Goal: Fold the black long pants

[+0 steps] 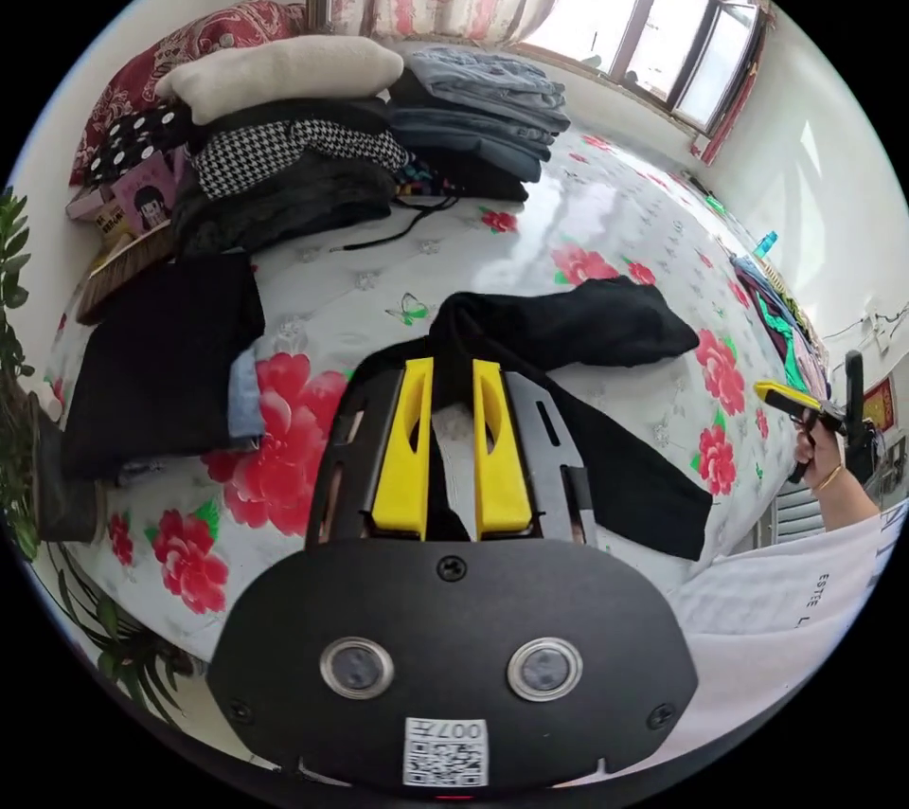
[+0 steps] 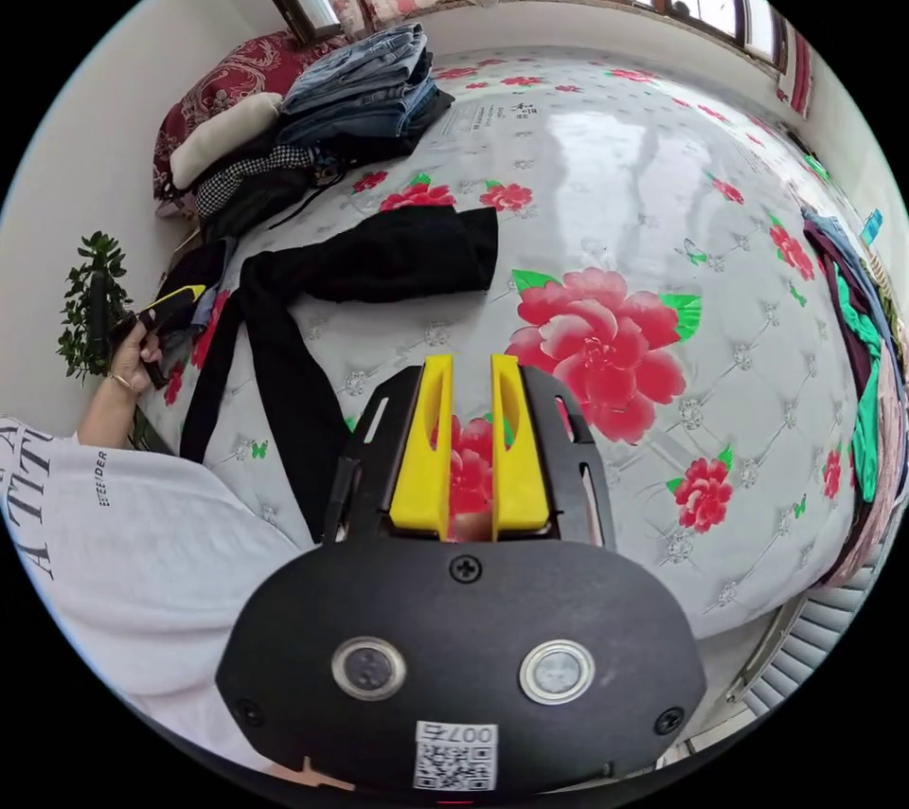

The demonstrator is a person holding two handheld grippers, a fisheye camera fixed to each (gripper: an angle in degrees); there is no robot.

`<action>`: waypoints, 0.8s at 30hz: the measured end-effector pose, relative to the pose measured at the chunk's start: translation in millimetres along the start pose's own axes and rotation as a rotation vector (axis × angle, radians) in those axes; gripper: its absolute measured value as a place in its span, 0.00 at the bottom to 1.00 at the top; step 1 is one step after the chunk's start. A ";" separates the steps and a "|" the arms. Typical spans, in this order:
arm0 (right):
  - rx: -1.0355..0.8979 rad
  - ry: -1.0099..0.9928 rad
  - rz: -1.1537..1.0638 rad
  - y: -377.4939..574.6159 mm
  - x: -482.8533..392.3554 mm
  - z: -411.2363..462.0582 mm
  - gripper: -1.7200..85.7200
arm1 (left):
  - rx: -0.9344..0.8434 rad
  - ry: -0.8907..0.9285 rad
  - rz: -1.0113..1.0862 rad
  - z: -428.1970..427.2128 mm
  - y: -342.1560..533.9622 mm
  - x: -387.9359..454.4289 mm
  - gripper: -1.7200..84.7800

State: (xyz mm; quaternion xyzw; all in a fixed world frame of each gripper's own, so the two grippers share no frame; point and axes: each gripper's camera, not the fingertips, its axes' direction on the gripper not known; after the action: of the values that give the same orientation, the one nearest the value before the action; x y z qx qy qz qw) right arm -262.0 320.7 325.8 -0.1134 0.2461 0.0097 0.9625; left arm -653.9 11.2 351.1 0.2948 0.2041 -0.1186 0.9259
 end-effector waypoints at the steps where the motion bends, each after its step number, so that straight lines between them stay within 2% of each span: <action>1: -0.013 -0.023 -0.014 -9.6 -1.5 11.1 0.07 | -0.037 0.037 0.013 6.0 12.9 10.2 0.11; 3: -0.026 -0.018 -0.050 -28.6 -6.2 29.0 0.08 | -0.082 0.107 0.072 13.9 32.8 33.1 0.12; 5: -0.037 0.021 -0.065 -51.7 -9.0 46.8 0.09 | -0.138 0.169 0.224 24.9 53.8 76.6 0.14; 10: -0.038 0.012 -0.080 -130.0 -8.4 83.0 0.11 | -0.146 0.230 0.597 45.6 67.6 172.8 0.17; 12: -0.059 0.007 -0.081 -153.8 -9.0 95.5 0.12 | -0.201 0.200 0.743 66.7 72.4 206.0 0.17; 13: -0.078 0.003 -0.083 -167.3 -9.0 105.0 0.12 | -0.285 0.116 0.849 88.6 80.1 225.8 0.16; 15: -0.126 0.016 -0.076 -183.4 -6.6 122.5 0.12 | -0.190 0.115 0.949 83.9 86.6 235.7 0.08; 17: -0.198 0.026 -0.059 -192.2 -0.6 143.6 0.11 | -0.189 0.052 1.042 85.6 91.2 241.3 0.02; 19: -0.285 0.022 -0.052 -191.2 5.8 168.7 0.10 | -0.220 0.068 1.018 82.3 83.8 234.4 0.01; 21: -0.253 0.061 -0.107 -188.3 1.3 160.6 0.07 | -0.232 0.066 0.906 75.2 67.9 213.8 0.01; 23: -0.188 0.071 -0.137 -184.9 -1.3 138.0 0.05 | -0.165 0.066 0.675 46.0 34.9 162.6 0.01; 24: -0.075 0.079 -0.149 -177.2 -1.7 109.4 0.04 | -0.133 0.077 0.607 34.3 25.6 145.7 0.01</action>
State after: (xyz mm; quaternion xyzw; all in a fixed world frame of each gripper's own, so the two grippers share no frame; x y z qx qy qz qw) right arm -198.7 172.6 457.7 -0.1679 0.2744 -0.0573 0.9451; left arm -505.2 -3.1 324.0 0.2855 0.1488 0.1881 0.9279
